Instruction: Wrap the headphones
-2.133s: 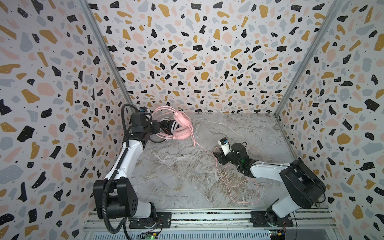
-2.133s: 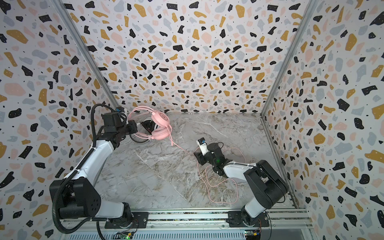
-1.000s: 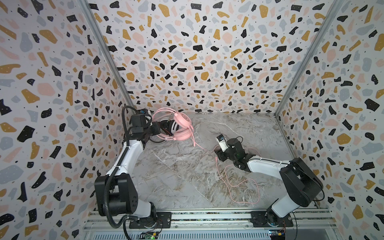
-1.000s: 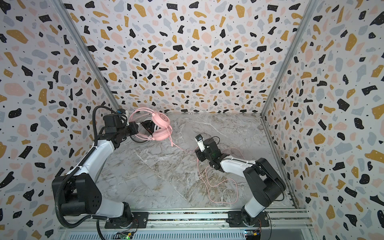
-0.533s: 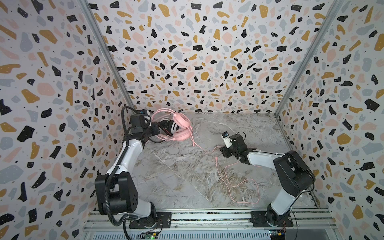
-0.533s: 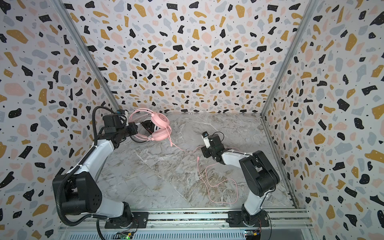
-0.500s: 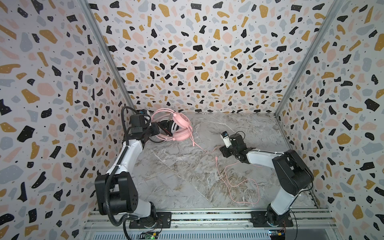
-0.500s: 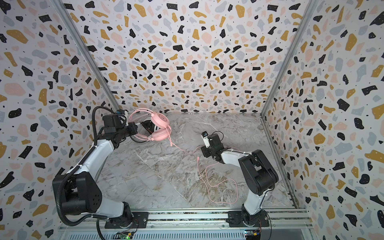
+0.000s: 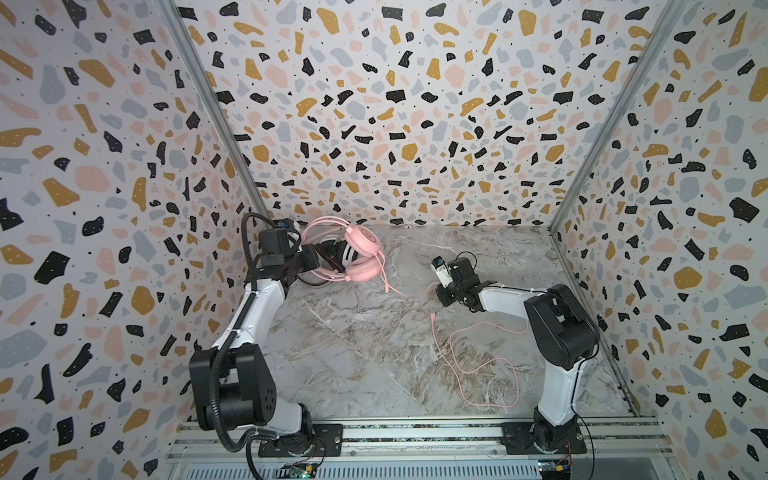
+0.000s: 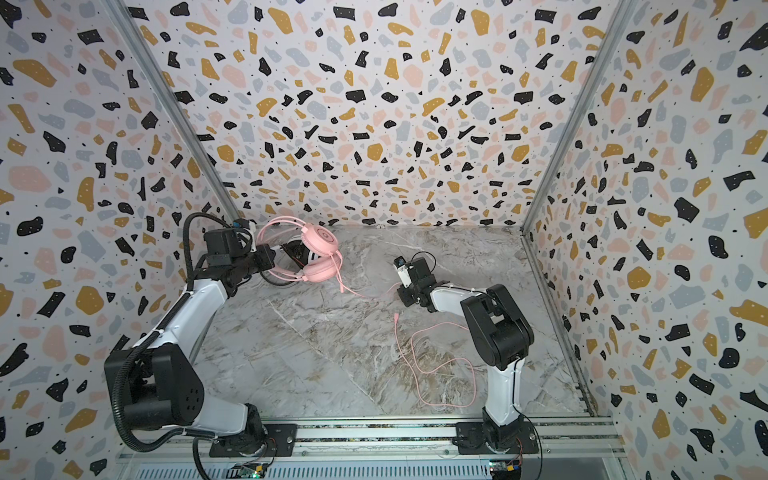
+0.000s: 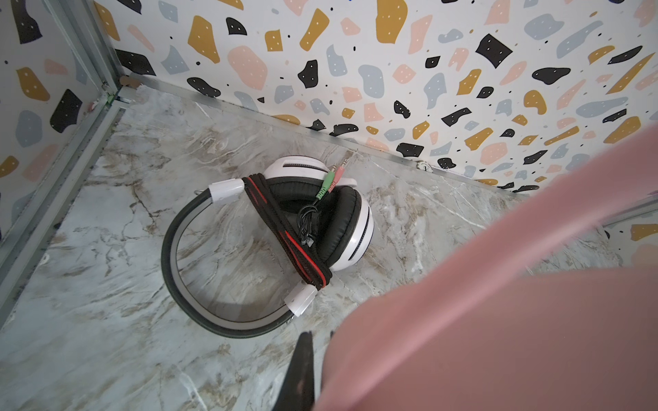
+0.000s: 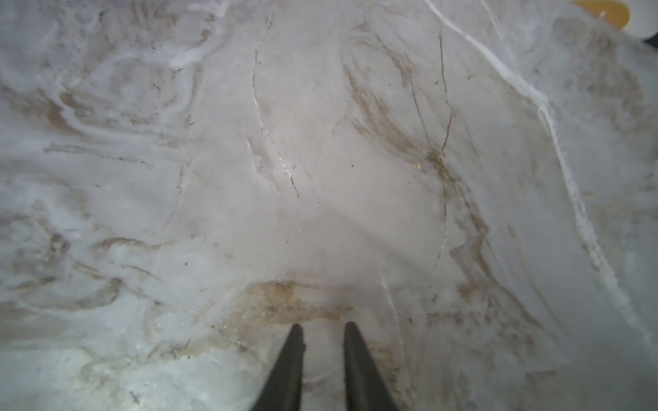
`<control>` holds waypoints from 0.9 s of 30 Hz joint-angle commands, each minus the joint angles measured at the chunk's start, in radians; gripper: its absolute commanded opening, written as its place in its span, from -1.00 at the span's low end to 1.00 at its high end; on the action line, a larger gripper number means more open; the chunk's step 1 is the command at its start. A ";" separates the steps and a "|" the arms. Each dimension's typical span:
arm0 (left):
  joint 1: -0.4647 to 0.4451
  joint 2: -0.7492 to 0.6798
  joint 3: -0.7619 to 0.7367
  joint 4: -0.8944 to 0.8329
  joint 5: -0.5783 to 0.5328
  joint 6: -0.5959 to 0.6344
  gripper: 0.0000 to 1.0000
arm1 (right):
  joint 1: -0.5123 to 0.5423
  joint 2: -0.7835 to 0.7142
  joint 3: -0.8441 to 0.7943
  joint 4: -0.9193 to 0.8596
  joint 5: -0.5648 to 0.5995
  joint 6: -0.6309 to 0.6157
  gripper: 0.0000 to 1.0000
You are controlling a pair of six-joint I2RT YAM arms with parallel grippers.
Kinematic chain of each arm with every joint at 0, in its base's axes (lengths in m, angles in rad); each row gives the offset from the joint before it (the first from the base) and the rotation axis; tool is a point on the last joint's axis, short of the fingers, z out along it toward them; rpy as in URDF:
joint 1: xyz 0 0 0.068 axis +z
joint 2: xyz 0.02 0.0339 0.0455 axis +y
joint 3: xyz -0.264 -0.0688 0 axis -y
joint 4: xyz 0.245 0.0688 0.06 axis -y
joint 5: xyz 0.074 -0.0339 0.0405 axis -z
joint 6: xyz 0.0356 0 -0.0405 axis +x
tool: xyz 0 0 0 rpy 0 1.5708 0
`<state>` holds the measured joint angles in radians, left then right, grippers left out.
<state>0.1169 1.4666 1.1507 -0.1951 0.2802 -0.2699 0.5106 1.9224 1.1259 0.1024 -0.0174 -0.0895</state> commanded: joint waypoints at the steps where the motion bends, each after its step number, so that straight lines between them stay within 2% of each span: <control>1: 0.004 -0.003 0.034 0.067 0.041 -0.027 -1.00 | -0.001 -0.064 0.008 -0.027 -0.025 0.011 -0.93; 4: 0.004 0.004 0.037 0.065 0.043 -0.028 -1.00 | 0.001 -0.136 -0.029 -0.015 -0.021 0.017 -0.98; 10: 0.004 0.018 0.026 0.077 0.051 -0.049 -1.00 | 0.005 -0.322 -0.052 -0.056 -0.019 0.053 -0.96; 13: -0.013 0.028 0.023 0.077 0.048 -0.058 -1.00 | 0.003 -0.432 -0.050 -0.070 -0.056 0.063 -0.93; 18: -0.092 0.068 0.065 -0.001 -0.020 -0.009 -1.00 | 0.011 -0.565 -0.025 -0.129 -0.100 0.081 -0.89; 27: -0.270 0.135 0.133 -0.119 -0.166 0.085 -1.00 | 0.095 -0.689 0.013 -0.187 -0.119 0.070 -0.88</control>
<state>-0.1238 1.6032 1.2274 -0.3141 0.1513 -0.2104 0.5892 1.2778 1.0977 -0.0513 -0.1104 -0.0277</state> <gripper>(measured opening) 0.088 0.058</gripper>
